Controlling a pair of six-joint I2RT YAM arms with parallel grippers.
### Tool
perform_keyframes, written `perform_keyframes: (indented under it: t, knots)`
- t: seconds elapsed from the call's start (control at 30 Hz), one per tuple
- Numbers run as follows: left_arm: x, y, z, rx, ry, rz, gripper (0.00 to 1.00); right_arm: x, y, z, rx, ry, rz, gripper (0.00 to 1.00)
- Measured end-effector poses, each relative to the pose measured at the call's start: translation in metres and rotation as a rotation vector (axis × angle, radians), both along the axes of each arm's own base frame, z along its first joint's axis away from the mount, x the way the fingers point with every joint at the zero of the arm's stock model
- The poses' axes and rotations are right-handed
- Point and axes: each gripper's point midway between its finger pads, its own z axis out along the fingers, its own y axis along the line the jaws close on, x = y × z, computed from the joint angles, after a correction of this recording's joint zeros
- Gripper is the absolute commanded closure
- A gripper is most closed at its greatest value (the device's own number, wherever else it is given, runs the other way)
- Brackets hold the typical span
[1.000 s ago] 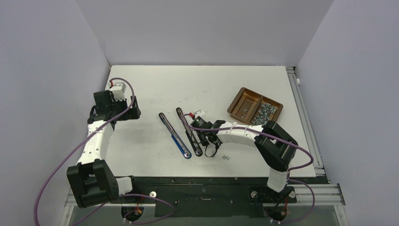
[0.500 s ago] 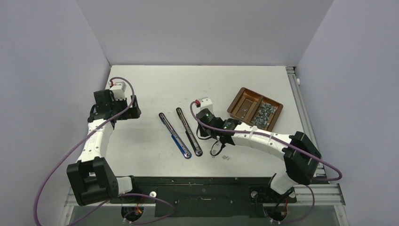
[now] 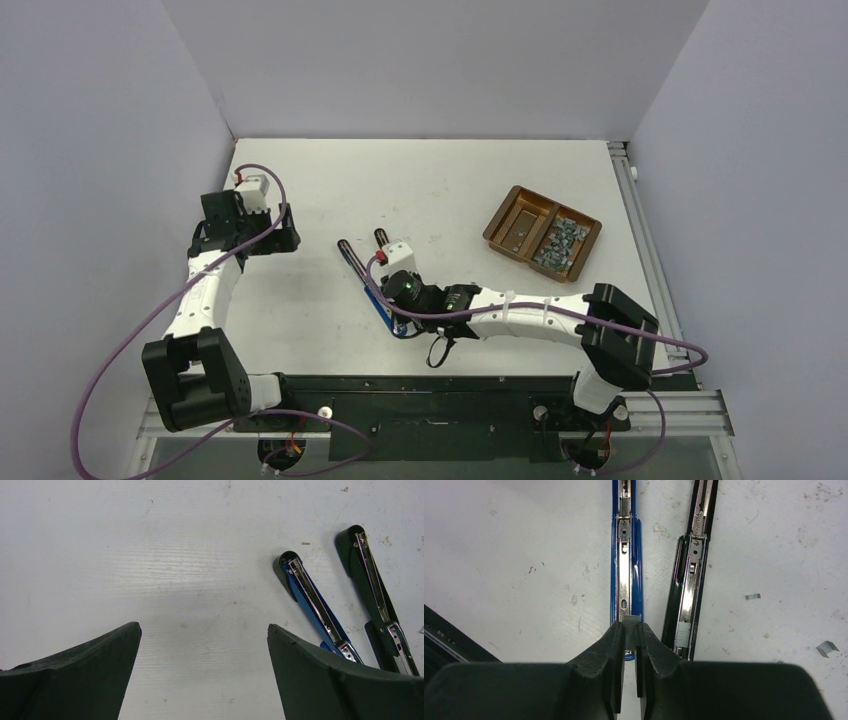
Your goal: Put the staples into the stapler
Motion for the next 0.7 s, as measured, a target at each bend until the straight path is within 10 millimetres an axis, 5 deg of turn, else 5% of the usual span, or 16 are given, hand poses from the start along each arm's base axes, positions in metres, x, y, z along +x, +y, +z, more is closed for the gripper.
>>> perform_keyframes:
  t: [0.43, 0.7]
  knots:
    - [0.0, 0.002, 0.0, 0.011, 0.001, 0.001, 0.04, 0.007, 0.002, -0.003, 0.024, -0.105, -0.037, 0.91]
    - [0.0, 0.001, 0.0, 0.009, 0.0, 0.001, 0.04, 0.007, -0.035, -0.018, -0.081, -0.036, -0.138, 0.91]
